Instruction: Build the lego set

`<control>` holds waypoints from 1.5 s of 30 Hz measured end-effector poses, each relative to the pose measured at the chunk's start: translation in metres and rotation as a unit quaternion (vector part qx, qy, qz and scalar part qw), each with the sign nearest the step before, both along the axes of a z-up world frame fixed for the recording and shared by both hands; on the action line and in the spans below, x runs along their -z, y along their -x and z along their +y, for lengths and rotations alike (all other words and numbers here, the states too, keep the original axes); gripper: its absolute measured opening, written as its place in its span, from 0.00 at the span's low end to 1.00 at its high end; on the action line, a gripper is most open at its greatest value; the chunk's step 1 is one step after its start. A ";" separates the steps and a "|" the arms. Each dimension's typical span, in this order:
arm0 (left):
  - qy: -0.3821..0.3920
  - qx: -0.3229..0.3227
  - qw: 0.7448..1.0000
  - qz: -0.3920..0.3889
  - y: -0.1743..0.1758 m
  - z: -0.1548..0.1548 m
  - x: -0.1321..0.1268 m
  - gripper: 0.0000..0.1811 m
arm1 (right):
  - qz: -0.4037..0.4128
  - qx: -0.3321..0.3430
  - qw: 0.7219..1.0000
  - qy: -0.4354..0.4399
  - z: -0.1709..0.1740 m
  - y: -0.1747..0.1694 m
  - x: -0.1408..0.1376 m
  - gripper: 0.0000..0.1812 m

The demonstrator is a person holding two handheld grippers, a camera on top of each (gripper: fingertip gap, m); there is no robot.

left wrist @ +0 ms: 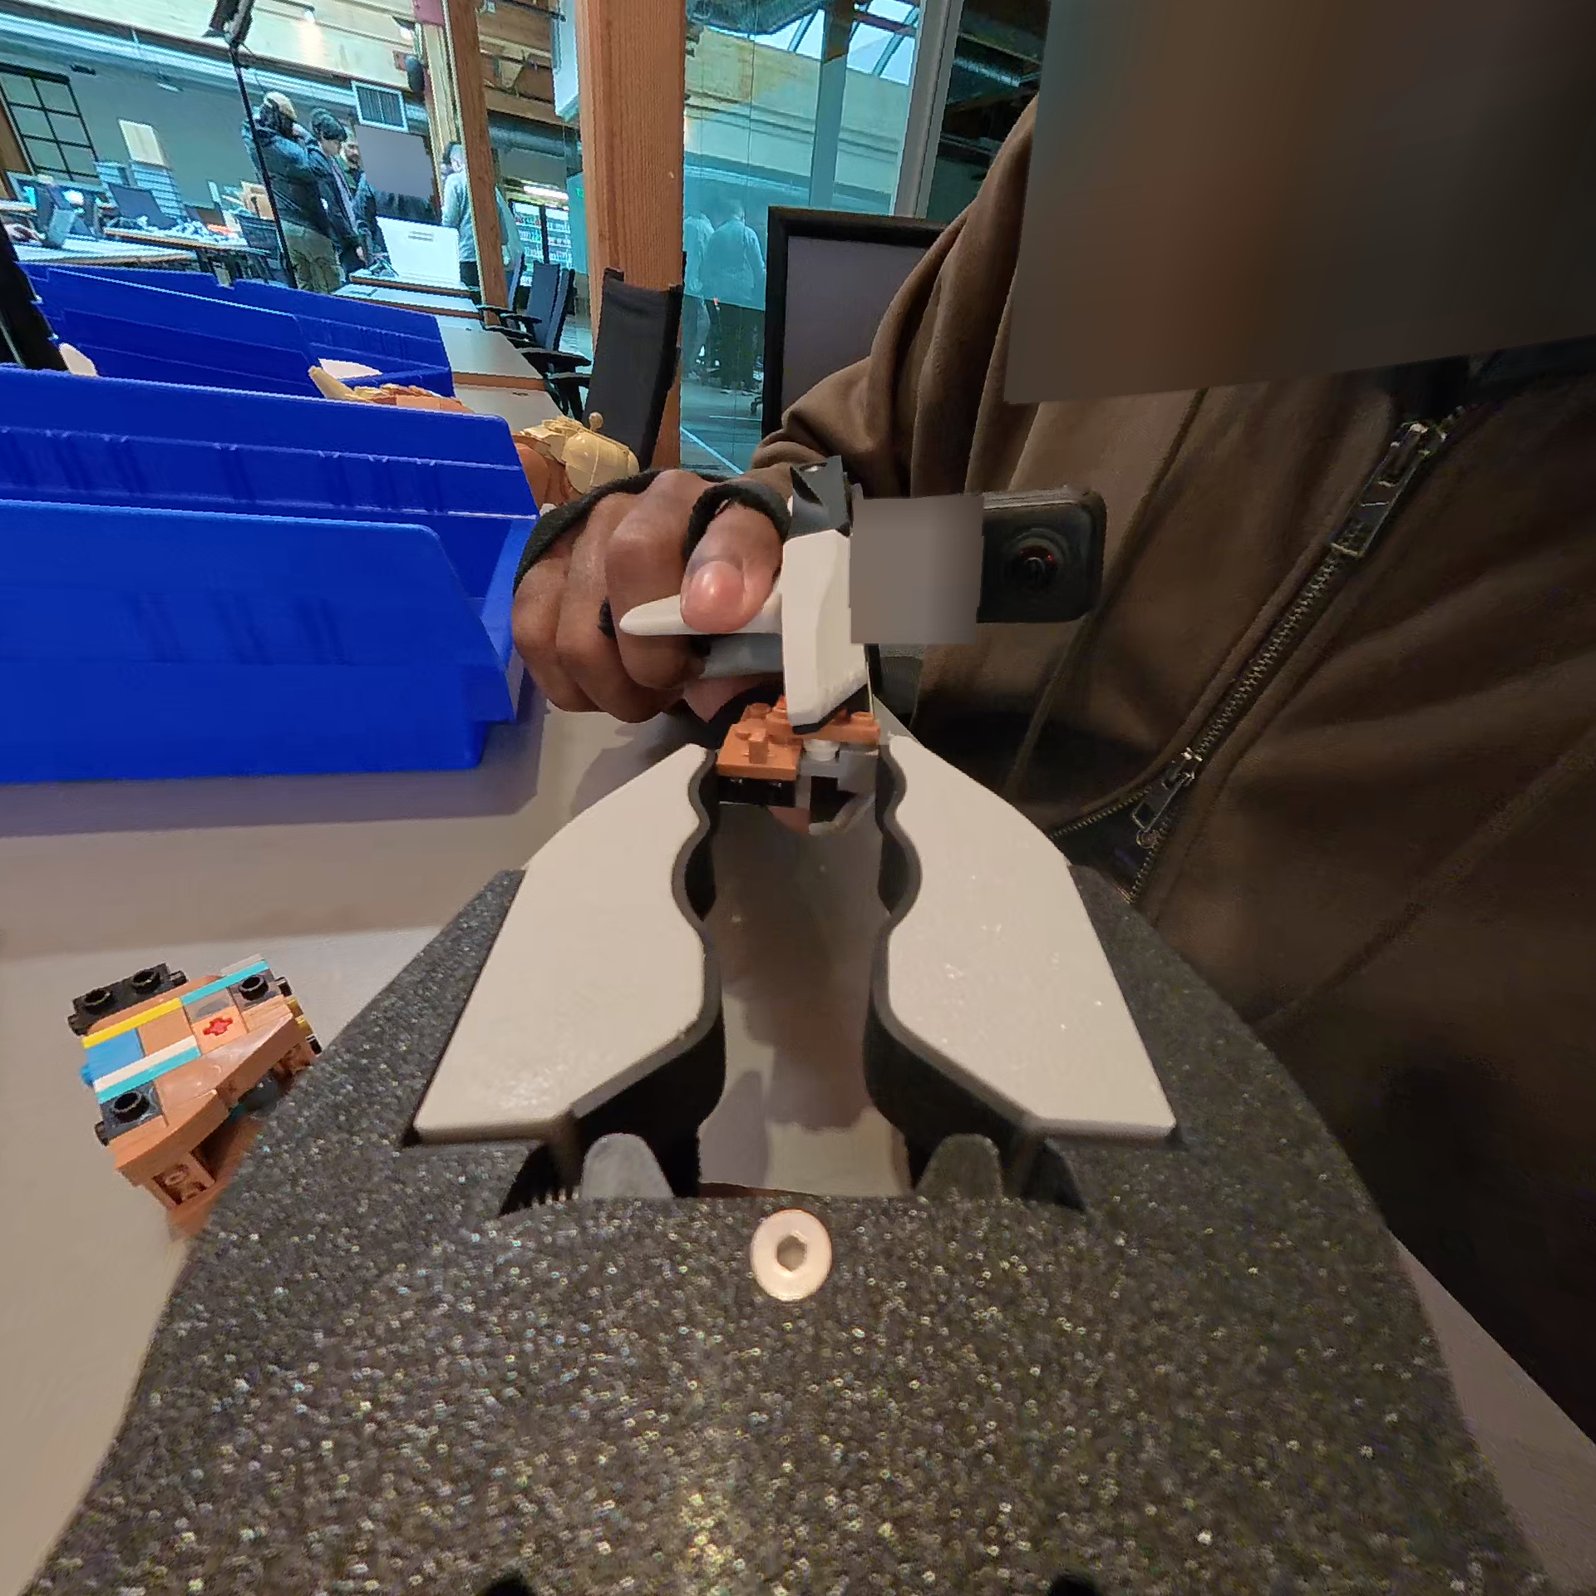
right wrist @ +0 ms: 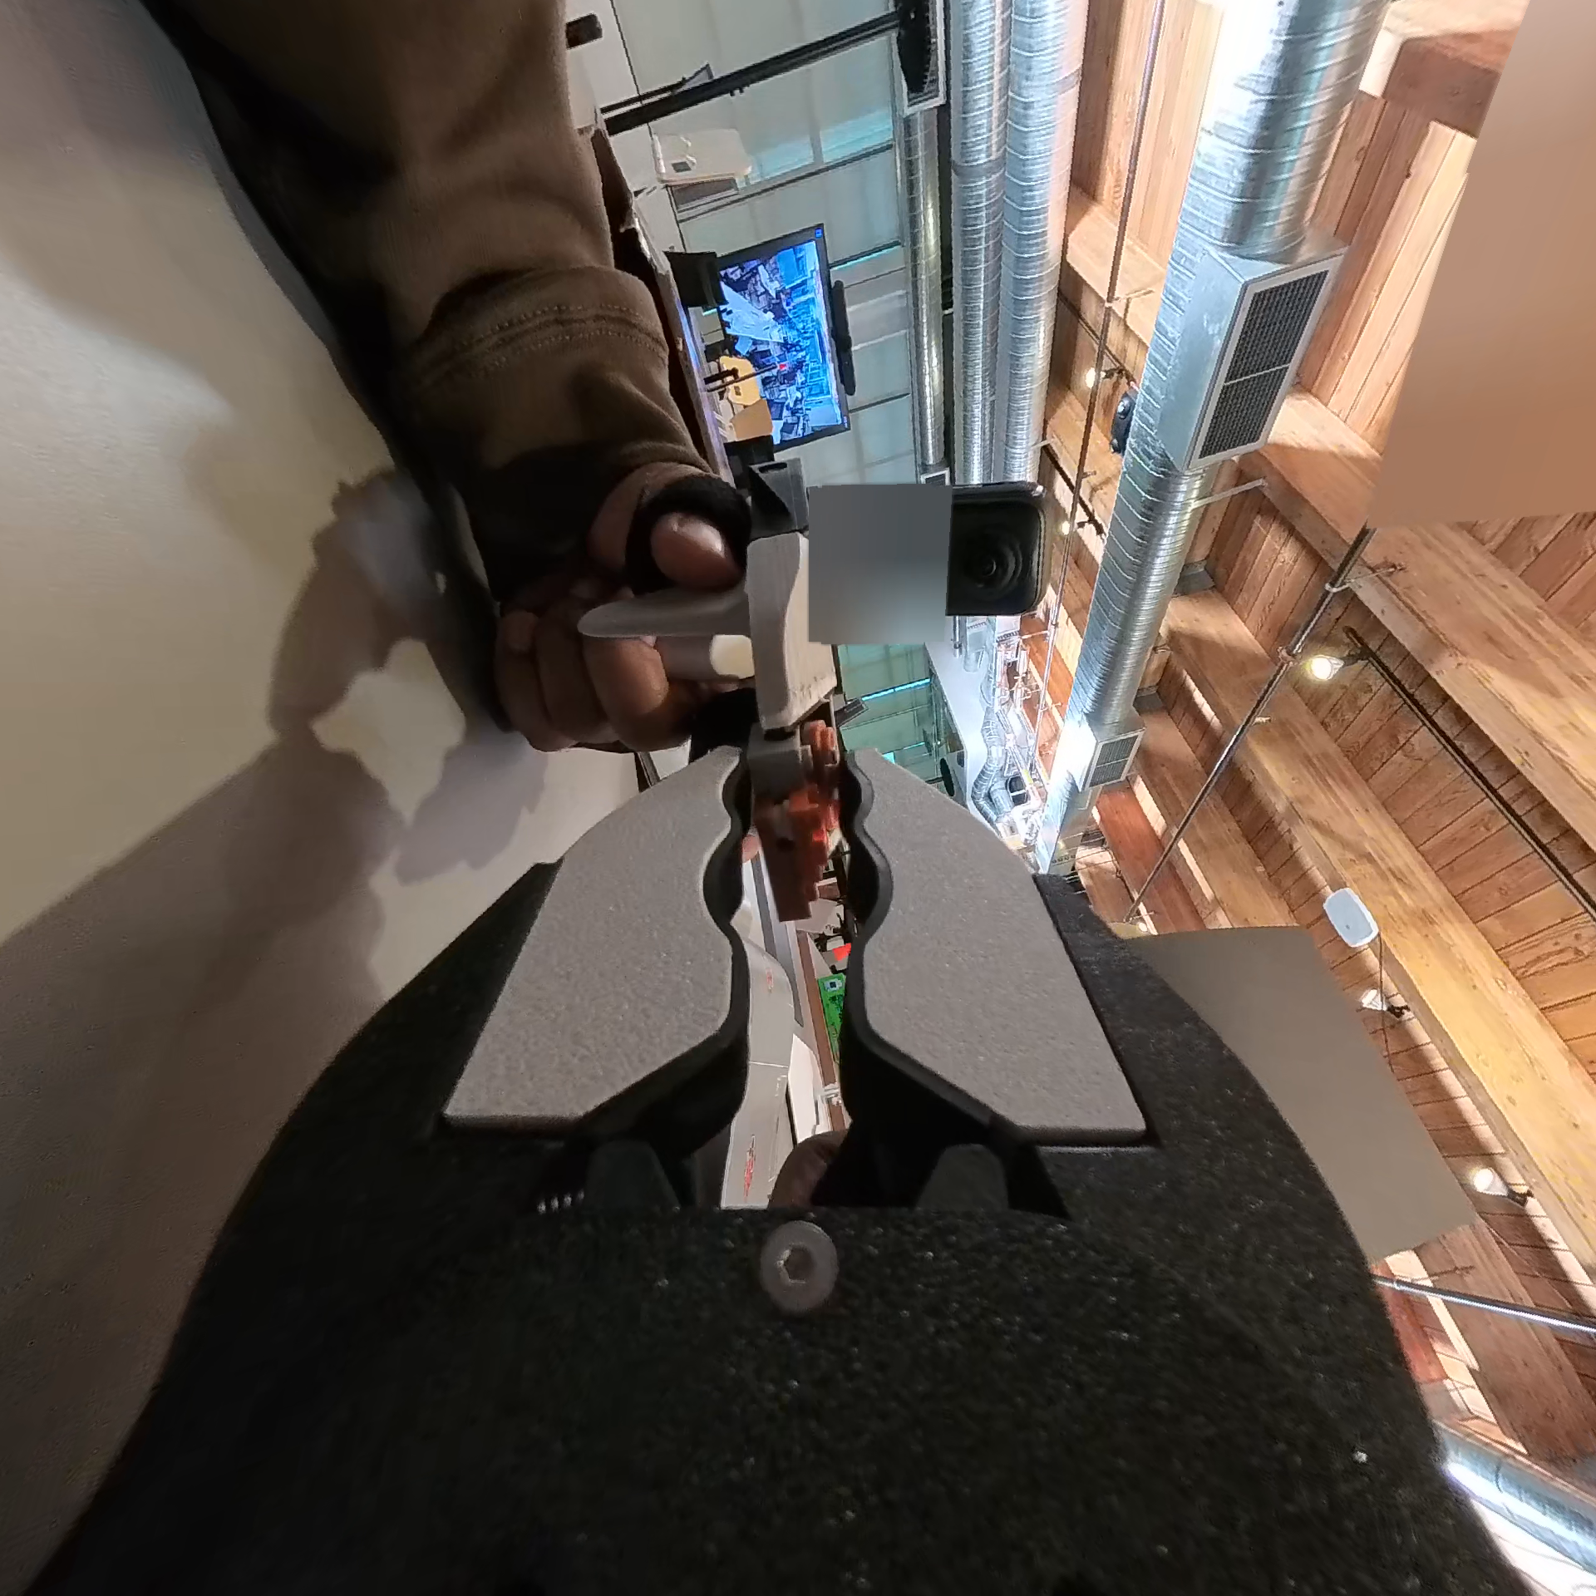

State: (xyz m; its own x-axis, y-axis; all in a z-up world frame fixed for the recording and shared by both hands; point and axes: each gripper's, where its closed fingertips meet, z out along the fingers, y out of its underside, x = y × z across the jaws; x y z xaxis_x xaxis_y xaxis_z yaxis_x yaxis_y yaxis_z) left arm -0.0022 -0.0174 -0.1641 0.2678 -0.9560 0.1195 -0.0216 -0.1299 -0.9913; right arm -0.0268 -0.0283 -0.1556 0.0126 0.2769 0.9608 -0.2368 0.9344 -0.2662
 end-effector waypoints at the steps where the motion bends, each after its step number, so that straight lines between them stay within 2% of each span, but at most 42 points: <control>1: 0.001 0.000 1.000 -0.001 0.000 0.000 0.000 0.19 | -0.001 -0.001 1.000 0.001 0.000 0.000 0.000 0.10; 34: 0.030 0.009 0.999 0.014 -0.005 0.001 0.006 0.19 | -0.097 -0.033 0.991 0.084 -0.001 -0.004 0.009 0.11; 45: 0.032 0.011 0.999 0.016 -0.006 0.001 0.007 0.19 | -0.090 -0.030 0.993 0.063 -0.001 -0.004 0.010 0.10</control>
